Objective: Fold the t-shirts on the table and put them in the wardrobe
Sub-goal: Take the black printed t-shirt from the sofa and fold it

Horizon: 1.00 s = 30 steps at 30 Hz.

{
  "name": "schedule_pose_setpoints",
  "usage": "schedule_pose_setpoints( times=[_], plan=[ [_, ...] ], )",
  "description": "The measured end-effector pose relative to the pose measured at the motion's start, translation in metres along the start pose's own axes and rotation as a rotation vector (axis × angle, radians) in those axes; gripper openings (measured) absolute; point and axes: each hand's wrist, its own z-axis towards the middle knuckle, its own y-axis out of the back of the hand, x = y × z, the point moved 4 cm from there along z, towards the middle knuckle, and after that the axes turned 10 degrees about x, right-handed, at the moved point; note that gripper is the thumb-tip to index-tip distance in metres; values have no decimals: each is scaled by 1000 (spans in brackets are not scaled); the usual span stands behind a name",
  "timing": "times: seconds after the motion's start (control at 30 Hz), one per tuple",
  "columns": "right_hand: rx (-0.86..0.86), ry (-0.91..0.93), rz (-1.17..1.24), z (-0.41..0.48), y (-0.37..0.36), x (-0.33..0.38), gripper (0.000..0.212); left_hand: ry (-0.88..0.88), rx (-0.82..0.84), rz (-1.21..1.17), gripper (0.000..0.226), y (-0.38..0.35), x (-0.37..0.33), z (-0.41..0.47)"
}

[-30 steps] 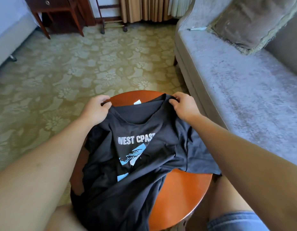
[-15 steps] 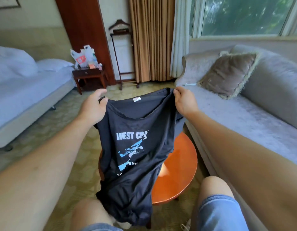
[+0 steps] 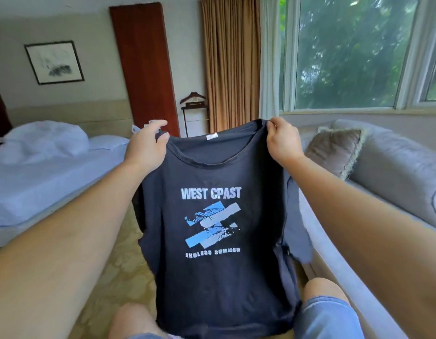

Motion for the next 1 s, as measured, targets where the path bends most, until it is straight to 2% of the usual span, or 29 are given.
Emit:
schedule_pose_setpoints(
  times=[0.27, 0.47, 0.63, 0.87, 1.0],
  plan=[
    [99, 26, -264, 1, -42, -64, 19, 107, 169, 30, 40, -87, 57, 11],
    [184, 44, -417, 25, -120, -143, 18, 193, 287, 100, 42, -169, 111, 34],
    [188, 23, -519, 61, -197, -214, 28, 249, 403, 194, 44, -254, 166, 68],
    [396, -47, -665, 94, -312, -331, 27, 331, 577, 252, 44, -390, 255, 101],
    [518, -79, -684, 97, -354, -381, 27, 351, 666, 316, 46, -451, 292, 100]
  ],
)
